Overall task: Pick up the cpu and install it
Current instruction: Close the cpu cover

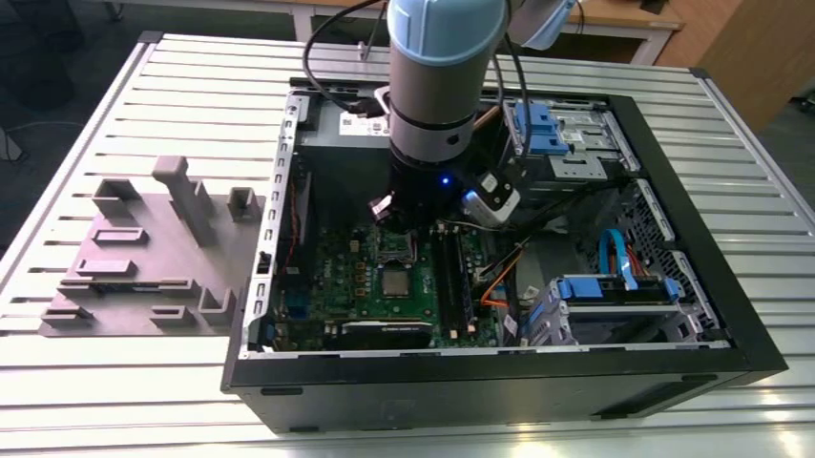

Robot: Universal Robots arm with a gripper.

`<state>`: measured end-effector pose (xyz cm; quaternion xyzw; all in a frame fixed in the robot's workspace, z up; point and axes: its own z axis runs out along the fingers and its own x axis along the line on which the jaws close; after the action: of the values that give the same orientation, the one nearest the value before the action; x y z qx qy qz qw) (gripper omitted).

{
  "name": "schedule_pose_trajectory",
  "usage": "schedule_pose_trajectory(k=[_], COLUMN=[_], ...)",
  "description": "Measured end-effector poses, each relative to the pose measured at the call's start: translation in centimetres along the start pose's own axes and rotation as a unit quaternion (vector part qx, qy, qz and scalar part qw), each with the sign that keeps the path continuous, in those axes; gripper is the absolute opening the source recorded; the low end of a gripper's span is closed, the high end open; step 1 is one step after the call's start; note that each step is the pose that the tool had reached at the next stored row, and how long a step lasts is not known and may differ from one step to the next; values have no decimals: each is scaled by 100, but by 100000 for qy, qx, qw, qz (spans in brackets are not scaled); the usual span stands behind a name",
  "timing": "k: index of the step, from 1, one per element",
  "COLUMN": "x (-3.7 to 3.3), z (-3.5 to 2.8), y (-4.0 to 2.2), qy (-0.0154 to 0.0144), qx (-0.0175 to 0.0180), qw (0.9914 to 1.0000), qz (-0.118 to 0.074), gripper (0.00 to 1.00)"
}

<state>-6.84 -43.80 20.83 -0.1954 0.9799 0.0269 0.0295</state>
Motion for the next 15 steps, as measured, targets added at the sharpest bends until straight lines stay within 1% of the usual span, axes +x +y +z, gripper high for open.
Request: schedule_pose_trajectory(k=[2, 8, 9, 10, 11, 13, 14, 15], x=[0, -1, -2, -5, -15, -36, -38, -38], z=[-19, -26, -26, -25, -22, -18, -19, -19], y=[-1, -1, -1, -3, -7, -16, -17, -18], qy=[-1, -3, 33, 326, 993, 2537, 2776, 2865], qx=[-3, -5, -16, -157, -516, -1268, -1351, -1383], qw=[100000, 100000, 100000, 99999, 99994, 99960, 99952, 99949], qz=[5, 1, 0, 12, 70, 196, 208, 213], gripper=[10, 10, 10, 10, 10, 10, 10, 10])
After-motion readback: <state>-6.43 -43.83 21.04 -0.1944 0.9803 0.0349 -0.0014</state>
